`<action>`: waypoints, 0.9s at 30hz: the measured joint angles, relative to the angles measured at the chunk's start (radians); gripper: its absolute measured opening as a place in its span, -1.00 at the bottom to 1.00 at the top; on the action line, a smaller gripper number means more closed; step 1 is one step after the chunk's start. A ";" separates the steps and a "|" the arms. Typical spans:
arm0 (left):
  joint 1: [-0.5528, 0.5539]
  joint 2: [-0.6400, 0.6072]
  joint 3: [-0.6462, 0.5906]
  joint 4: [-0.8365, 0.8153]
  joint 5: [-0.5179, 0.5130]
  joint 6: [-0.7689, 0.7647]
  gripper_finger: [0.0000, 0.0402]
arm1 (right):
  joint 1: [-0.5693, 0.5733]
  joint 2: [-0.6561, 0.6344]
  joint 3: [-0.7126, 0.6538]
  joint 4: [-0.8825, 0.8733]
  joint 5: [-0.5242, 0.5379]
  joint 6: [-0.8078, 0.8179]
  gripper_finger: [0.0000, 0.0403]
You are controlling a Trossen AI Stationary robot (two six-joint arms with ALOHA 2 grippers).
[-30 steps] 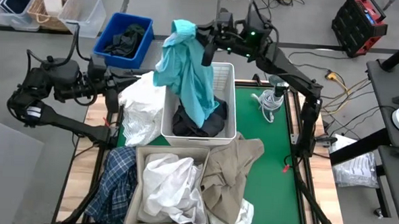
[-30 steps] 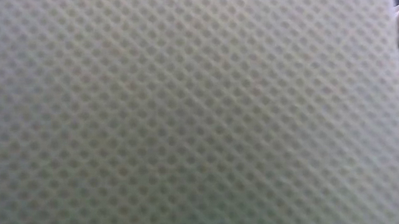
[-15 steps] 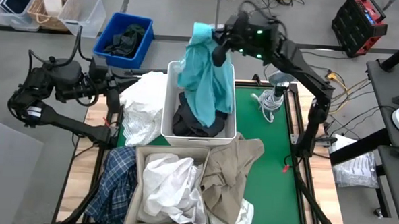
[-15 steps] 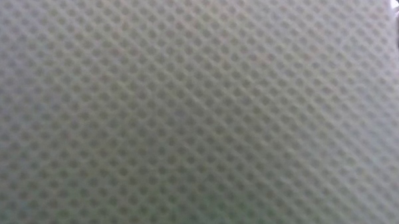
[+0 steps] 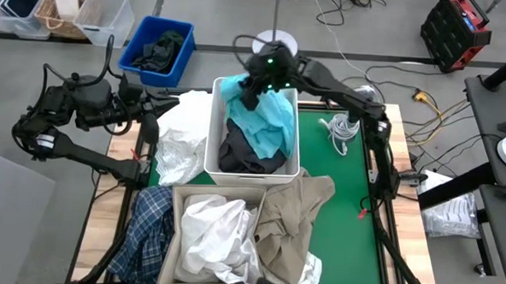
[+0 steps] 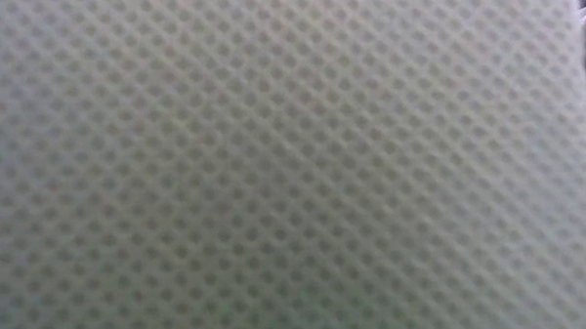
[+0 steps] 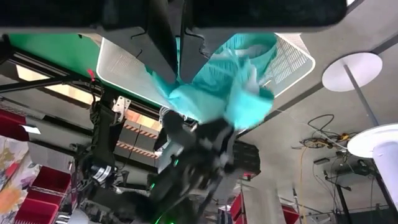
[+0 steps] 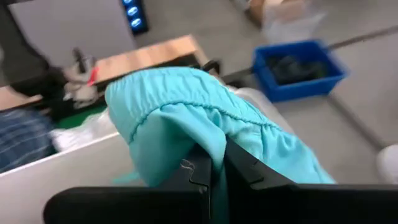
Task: Sort clothes
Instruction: Put the blue short pants into the white bin
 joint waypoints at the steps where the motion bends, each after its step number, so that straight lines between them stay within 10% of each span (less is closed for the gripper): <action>1: 0.000 0.000 0.000 0.000 0.000 0.000 -1.00 | 0.000 0.015 0.000 -0.002 -0.026 0.016 -0.95; 27: 0.000 0.013 0.000 -0.025 0.000 -0.018 -1.00 | -0.011 0.103 -0.001 -0.324 -0.105 0.027 -0.95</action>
